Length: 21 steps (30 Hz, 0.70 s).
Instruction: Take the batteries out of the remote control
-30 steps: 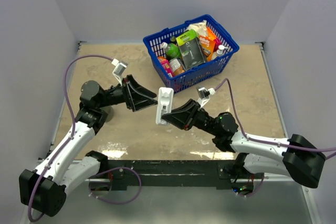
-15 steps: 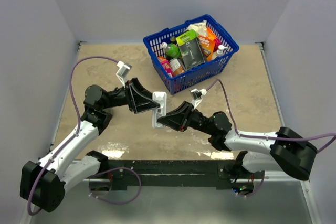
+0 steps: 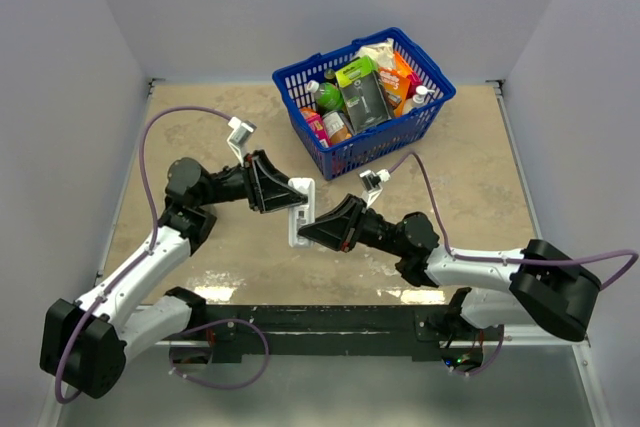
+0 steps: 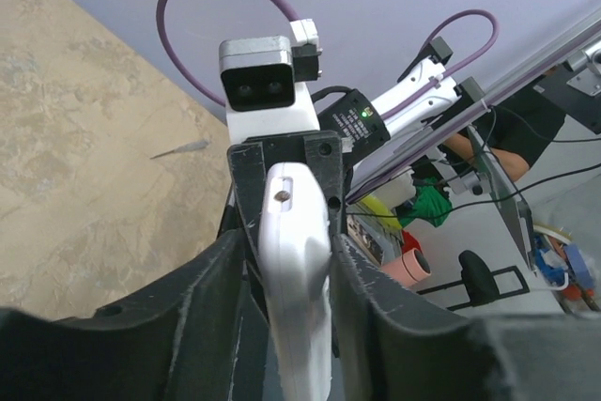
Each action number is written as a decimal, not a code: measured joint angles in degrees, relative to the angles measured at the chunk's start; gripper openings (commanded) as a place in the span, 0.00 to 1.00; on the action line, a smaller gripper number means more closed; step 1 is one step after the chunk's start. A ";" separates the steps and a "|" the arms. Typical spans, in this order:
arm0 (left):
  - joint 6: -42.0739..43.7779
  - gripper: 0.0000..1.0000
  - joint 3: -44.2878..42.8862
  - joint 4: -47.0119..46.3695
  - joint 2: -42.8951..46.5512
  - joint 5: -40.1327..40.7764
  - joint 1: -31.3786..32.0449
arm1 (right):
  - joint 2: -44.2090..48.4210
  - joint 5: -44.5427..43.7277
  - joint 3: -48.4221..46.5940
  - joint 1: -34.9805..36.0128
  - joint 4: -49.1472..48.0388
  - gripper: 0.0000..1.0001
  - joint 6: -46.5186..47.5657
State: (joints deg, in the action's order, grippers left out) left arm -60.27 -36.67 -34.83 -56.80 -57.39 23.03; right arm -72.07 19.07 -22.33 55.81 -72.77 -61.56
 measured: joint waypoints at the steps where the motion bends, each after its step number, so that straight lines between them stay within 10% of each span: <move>1: 0.04 0.50 0.00 0.20 -0.15 -0.09 0.00 | 0.00 0.00 0.00 0.00 -0.20 0.00 -0.09; 5: -0.22 0.45 0.76 -0.39 -0.72 -0.13 0.00 | -0.04 -0.02 0.00 0.00 -0.15 0.00 -0.59; 14: -1.75 0.00 1.40 -2.67 -0.92 -1.31 0.00 | -0.96 -0.31 0.09 0.00 -0.26 0.01 -0.83; 21: -2.10 0.00 1.86 -3.37 -1.57 -1.25 0.00 | -0.94 -0.72 0.24 -0.02 0.07 0.53 -0.94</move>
State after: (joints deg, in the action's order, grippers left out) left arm -62.37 -34.81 -38.20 -58.37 -58.63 23.03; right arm -73.01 18.35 -22.09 55.79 -72.71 -62.50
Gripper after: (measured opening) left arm 0.302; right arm 0.375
